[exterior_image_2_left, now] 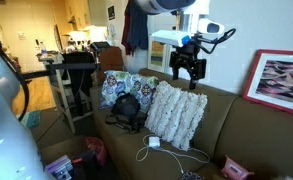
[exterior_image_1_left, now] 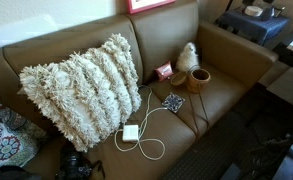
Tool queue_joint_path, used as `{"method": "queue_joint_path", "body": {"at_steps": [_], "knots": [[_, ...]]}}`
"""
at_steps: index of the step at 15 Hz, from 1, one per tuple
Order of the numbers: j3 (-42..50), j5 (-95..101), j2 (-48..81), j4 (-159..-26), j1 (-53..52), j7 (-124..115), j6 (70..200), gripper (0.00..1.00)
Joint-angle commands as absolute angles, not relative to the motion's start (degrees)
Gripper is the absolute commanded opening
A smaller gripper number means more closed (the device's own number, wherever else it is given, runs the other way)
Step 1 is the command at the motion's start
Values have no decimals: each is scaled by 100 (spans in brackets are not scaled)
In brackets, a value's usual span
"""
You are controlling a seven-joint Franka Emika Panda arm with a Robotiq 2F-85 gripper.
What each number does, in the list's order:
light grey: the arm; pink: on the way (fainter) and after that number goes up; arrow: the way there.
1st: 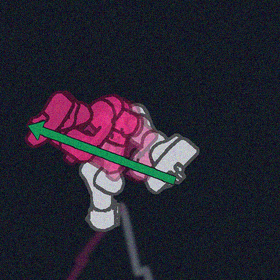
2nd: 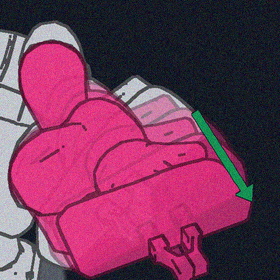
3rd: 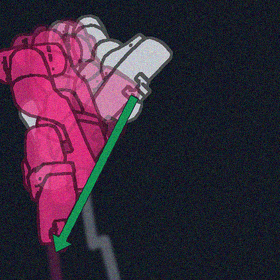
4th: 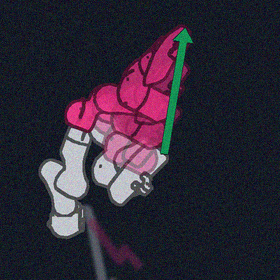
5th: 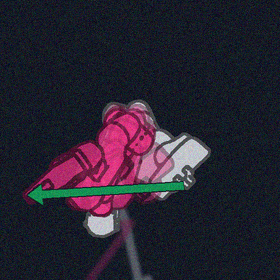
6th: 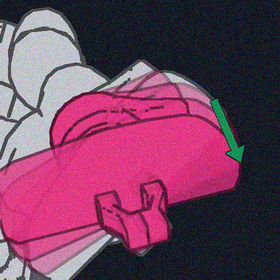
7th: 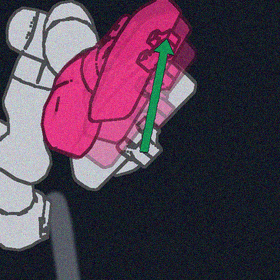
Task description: Move the open basket bag t the side of the couch
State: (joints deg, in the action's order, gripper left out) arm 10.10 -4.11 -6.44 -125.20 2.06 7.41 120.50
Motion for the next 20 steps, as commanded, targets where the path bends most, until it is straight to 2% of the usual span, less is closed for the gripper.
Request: {"method": "queue_joint_path", "body": {"at_steps": [1,5,11,20], "knots": [[909,-664,809,-11163,377,720,12032,100],[956,-729,1893,-10621,762,790,12245,100],[1117,-647,3082,-10582,1609,804,12620,100],[1136,-586,3895,-10467,2137,799,12771,100]]}}
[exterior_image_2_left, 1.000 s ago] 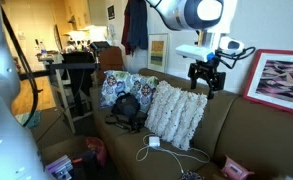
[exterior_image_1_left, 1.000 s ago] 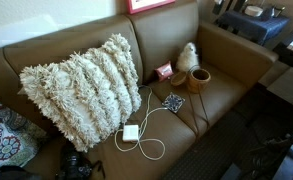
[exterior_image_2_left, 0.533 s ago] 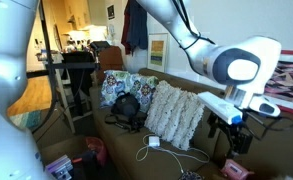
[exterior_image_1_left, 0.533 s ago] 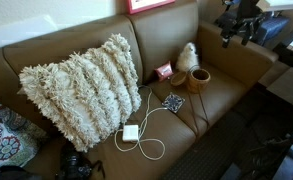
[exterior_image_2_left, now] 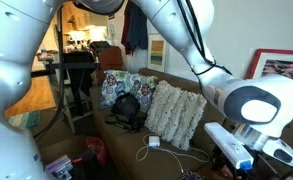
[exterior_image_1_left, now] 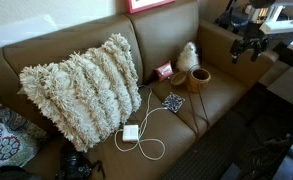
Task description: Move the open basket bag t the side of the couch
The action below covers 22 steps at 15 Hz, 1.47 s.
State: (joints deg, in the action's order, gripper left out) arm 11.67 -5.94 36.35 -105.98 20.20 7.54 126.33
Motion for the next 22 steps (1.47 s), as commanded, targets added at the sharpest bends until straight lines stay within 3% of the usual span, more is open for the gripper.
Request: {"method": "queue_joint_path", "body": {"at_steps": [1,15,22], "knots": [[1111,-627,3951,-10412,2163,793,12775,100],[603,-664,5312,-6880,1999,399,11870,100],[721,-589,6341,-5847,2375,473,11678,100]]}}
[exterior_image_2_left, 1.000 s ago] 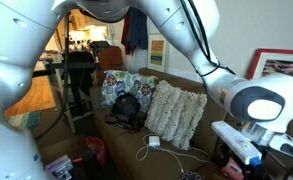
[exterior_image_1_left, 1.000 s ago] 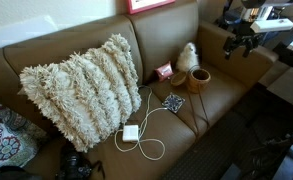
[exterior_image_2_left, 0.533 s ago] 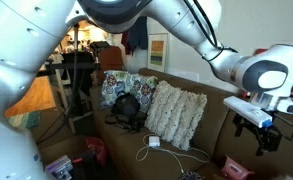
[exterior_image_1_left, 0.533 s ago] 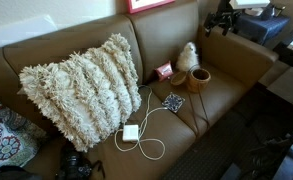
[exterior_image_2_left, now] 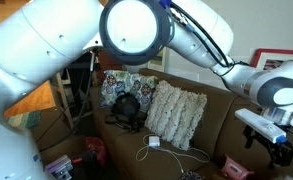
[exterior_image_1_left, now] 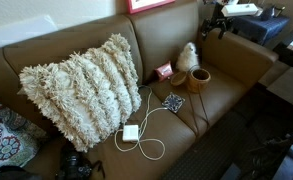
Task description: Move the open basket bag t the side of the couch
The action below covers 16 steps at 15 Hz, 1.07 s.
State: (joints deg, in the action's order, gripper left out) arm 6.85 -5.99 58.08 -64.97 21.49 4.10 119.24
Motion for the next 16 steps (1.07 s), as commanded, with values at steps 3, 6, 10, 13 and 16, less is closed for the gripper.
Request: {"method": "queue_joint_path", "body": {"at_steps": [3,6,10,13,16], "knots": [[805,-561,6768,-5524,2612,461,11581,100],[897,-496,7150,-5245,2794,452,11435,100],[992,-423,7562,-4953,2970,399,11136,100],[1026,-396,7838,-4748,3064,420,10907,100],[1013,-390,8032,-4531,3133,429,10636,100]]}}
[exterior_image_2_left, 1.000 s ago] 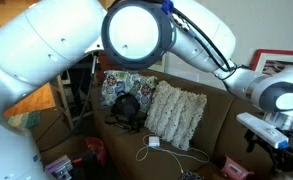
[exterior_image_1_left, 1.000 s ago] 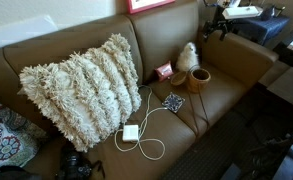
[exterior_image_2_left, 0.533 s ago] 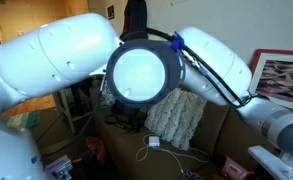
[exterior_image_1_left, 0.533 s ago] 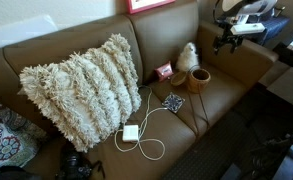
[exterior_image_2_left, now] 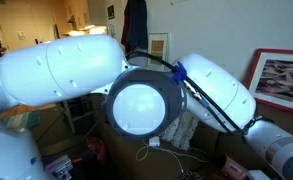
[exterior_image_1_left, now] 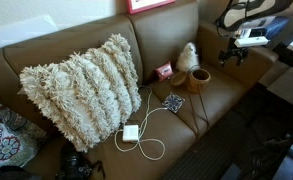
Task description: Move the open basket bag t the side of the couch
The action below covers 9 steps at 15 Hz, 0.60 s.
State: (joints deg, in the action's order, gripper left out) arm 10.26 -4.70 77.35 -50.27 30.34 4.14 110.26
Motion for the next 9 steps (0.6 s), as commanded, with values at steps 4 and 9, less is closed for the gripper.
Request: {"method": "queue_joint_path", "body": {"at_steps": [4,9], "knots": [[896,-529,7935,-4520,3099,614,10508,100],[685,-545,7943,-4249,2947,597,10428,100]]}}
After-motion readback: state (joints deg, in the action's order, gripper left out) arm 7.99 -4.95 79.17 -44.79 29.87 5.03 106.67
